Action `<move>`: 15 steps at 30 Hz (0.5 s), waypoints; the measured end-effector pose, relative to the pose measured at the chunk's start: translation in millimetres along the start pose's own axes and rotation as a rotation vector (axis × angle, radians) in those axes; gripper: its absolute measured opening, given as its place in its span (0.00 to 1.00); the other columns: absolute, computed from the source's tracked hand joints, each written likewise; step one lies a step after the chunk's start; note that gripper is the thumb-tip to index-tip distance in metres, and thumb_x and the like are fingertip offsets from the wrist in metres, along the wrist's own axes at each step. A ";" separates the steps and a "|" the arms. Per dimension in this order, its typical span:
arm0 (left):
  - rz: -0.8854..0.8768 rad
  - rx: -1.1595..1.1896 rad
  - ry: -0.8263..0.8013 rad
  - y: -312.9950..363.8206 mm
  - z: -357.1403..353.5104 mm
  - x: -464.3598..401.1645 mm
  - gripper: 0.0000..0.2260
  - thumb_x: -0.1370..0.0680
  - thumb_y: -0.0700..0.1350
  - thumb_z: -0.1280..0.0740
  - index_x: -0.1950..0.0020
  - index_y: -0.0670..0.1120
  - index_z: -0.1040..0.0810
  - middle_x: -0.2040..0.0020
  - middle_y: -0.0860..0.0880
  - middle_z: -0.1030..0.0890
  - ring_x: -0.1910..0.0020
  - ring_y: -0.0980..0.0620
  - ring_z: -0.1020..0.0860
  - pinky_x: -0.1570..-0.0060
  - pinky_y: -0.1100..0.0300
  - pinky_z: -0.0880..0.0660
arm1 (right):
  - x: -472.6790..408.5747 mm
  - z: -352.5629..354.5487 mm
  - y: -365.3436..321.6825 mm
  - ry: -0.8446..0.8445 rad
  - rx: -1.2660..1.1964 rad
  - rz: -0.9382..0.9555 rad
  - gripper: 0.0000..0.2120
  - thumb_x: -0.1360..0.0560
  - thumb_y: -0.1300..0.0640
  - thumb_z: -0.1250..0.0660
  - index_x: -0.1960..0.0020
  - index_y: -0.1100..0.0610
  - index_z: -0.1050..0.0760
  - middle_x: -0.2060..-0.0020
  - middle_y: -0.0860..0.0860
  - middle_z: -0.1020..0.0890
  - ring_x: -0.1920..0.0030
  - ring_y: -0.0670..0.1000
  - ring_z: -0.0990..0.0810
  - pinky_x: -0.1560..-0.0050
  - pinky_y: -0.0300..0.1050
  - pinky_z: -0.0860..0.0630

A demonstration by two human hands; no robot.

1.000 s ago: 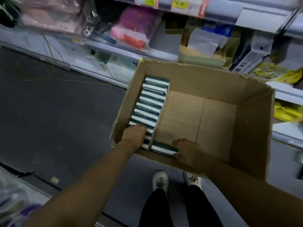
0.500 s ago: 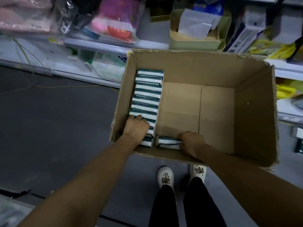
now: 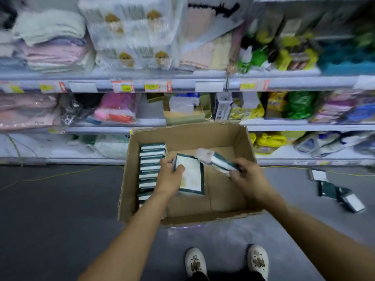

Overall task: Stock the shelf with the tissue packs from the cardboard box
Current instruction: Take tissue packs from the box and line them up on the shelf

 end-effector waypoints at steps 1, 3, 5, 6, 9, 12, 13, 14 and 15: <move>-0.025 0.065 -0.022 22.7 -10.6 6.9 0.17 0.19 0.39 0.39 0.33 0.54 0.36 0.46 0.52 0.24 0.58 0.52 0.24 0.58 0.64 0.22 | 2.8 20.1 -8.6 0.050 0.005 0.053 0.13 0.27 0.65 0.32 0.44 0.55 0.21 0.55 0.46 0.21 0.58 0.44 0.22 0.54 0.39 0.27; -0.105 0.087 -0.083 64.3 -32.3 18.7 0.24 0.19 0.39 0.39 0.29 0.64 0.35 0.35 0.55 0.26 0.48 0.53 0.22 0.56 0.64 0.23 | 8.5 59.2 -23.5 0.130 -0.002 0.187 0.17 0.29 0.69 0.30 0.43 0.57 0.23 0.46 0.46 0.24 0.48 0.45 0.23 0.47 0.37 0.27; -0.107 0.107 -0.125 96.7 -54.3 30.3 0.18 0.18 0.42 0.41 0.38 0.64 0.24 0.37 0.50 0.21 0.48 0.49 0.20 0.63 0.59 0.20 | 16.8 98.9 -31.3 0.190 -0.006 0.272 0.18 0.30 0.70 0.30 0.43 0.56 0.24 0.41 0.45 0.28 0.44 0.43 0.26 0.49 0.36 0.24; -0.089 0.149 -0.145 110.6 -66.0 37.4 0.14 0.18 0.44 0.40 0.41 0.61 0.21 0.40 0.48 0.19 0.50 0.48 0.19 0.68 0.59 0.21 | 21.2 118.1 -32.9 0.216 -0.003 0.292 0.19 0.29 0.71 0.30 0.43 0.55 0.24 0.39 0.45 0.30 0.43 0.43 0.26 0.50 0.35 0.23; -0.098 0.220 -0.200 156.7 -104.7 67.3 0.09 0.20 0.56 0.36 0.45 0.56 0.19 0.49 0.51 0.16 0.55 0.53 0.17 0.64 0.59 0.21 | 34.7 172.8 -29.9 0.282 -0.021 0.332 0.17 0.28 0.70 0.30 0.44 0.55 0.25 0.36 0.46 0.33 0.42 0.45 0.27 0.48 0.34 0.24; -0.251 0.172 -0.207 201.0 -148.4 91.1 0.09 0.25 0.57 0.30 0.46 0.61 0.21 0.47 0.56 0.18 0.51 0.57 0.19 0.50 0.53 0.20 | 50.6 223.1 -17.2 0.274 -0.146 0.308 0.19 0.29 0.65 0.27 0.43 0.51 0.26 0.34 0.46 0.33 0.40 0.42 0.27 0.44 0.37 0.24; -0.268 0.171 -0.202 210.9 -163.6 97.3 0.10 0.26 0.56 0.28 0.46 0.62 0.21 0.46 0.54 0.18 0.49 0.54 0.19 0.48 0.50 0.20 | 55.2 239.9 -6.8 0.272 -0.216 0.265 0.22 0.31 0.62 0.24 0.41 0.50 0.27 0.35 0.46 0.32 0.39 0.41 0.27 0.44 0.38 0.23; -0.291 0.177 -0.209 222.9 -180.6 105.0 0.11 0.27 0.55 0.27 0.46 0.63 0.21 0.45 0.54 0.18 0.48 0.53 0.19 0.48 0.51 0.20 | 58.9 256.9 8.2 0.271 -0.312 0.192 0.27 0.32 0.57 0.22 0.38 0.49 0.29 0.35 0.46 0.30 0.40 0.41 0.25 0.44 0.40 0.22; -0.329 0.185 -0.213 235.8 -196.9 114.3 0.11 0.27 0.55 0.27 0.46 0.64 0.22 0.43 0.54 0.19 0.48 0.55 0.20 0.49 0.54 0.20 | 61.9 273.4 25.5 0.275 -0.424 0.099 0.33 0.35 0.52 0.20 0.35 0.47 0.32 0.37 0.46 0.27 0.43 0.44 0.21 0.46 0.43 0.21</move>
Point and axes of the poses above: each hand's wrist, its own x-axis away from the middle knuckle, its own z-axis out of the back of the hand, y = z × x, the point moved 10 cm from there along -x, towards the middle knuckle
